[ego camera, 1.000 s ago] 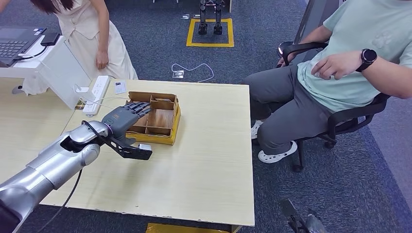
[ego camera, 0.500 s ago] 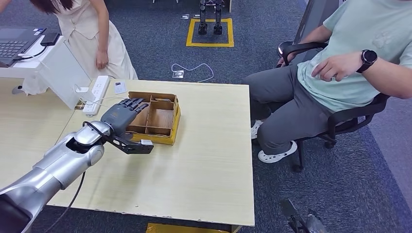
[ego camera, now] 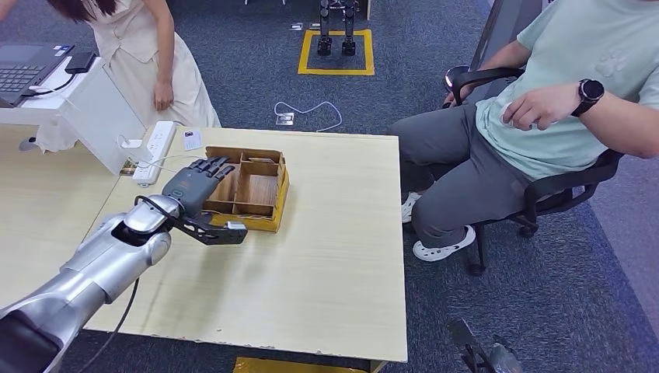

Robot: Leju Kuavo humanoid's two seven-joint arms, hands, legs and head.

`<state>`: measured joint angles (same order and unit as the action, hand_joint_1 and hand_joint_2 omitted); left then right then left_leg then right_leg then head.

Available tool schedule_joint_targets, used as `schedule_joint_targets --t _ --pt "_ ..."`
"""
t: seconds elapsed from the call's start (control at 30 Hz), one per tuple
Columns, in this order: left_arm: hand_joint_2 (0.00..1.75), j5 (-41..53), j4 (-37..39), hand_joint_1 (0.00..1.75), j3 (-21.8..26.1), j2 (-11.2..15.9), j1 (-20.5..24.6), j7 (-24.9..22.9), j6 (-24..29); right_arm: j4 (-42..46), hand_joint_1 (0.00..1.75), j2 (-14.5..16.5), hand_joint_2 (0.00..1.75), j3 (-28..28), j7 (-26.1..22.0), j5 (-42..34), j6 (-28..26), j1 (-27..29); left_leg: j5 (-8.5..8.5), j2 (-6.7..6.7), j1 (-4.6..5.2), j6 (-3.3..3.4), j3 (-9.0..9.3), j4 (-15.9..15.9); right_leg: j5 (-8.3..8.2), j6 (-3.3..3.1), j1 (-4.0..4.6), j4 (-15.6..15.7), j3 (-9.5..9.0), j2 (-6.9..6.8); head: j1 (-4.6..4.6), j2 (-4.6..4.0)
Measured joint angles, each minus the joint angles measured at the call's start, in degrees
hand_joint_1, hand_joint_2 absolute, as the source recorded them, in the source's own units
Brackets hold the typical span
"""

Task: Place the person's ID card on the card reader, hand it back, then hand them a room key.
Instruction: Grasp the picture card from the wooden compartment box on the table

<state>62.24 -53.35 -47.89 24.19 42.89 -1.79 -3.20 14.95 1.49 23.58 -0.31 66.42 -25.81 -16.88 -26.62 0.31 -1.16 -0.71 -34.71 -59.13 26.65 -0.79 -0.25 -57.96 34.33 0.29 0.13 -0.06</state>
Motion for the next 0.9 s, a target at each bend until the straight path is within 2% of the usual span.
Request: schedule_joint_targets --t 0.13,0.17,0.27,0.3,0.9 --pt "1.75 0.10 0.29 0.00 0.42 -0.23 -0.06 0.01 -0.03 0.00 0.00 0.00 0.00 0.04 -0.01 -0.01 -0.01 0.00 0.00 0.00 0.00 0.00 0.00 0.00 0.00 0.00 0.00 0.00 0.00 0.00 0.00 0.01" --pt "1.75 0.16 0.39 0.37 0.49 -0.29 -0.07 0.02 -0.04 0.00 0.00 0.00 0.00 0.05 -0.01 -0.01 -0.02 0.00 0.00 0.00 0.00 0.00 0.00 0.00 0.00 0.00 0.00 0.00 0.00 0.00 0.00 0.01" --pt "1.75 0.32 0.58 1.68 0.66 -0.40 -0.07 0.21 -0.21 0.00 0.00 0.00 0.00 0.06 -0.02 -0.05 -0.02 0.00 0.00 0.00 0.00 0.00 0.00 0.00 0.00 0.00 0.00 0.00 0.00 0.00 0.00 0.02" --pt "1.75 0.34 0.62 1.75 0.68 -0.41 -0.07 0.40 -0.34 0.00 0.00 0.00 0.00 0.07 -0.03 -0.07 -0.02 0.00 0.00 0.00 0.00 0.00 0.00 0.00 0.00 0.00 0.00 0.00 0.00 0.00 0.00 0.01" --pt "1.75 0.38 0.90 1.75 0.77 -0.30 -0.01 1.93 -1.41 -0.01 0.00 0.00 0.00 0.09 -0.04 -0.09 -0.04 0.02 0.00 0.00 0.00 0.00 0.00 0.00 0.00 0.00 0.00 0.00 0.00 -0.01 0.00 0.02"
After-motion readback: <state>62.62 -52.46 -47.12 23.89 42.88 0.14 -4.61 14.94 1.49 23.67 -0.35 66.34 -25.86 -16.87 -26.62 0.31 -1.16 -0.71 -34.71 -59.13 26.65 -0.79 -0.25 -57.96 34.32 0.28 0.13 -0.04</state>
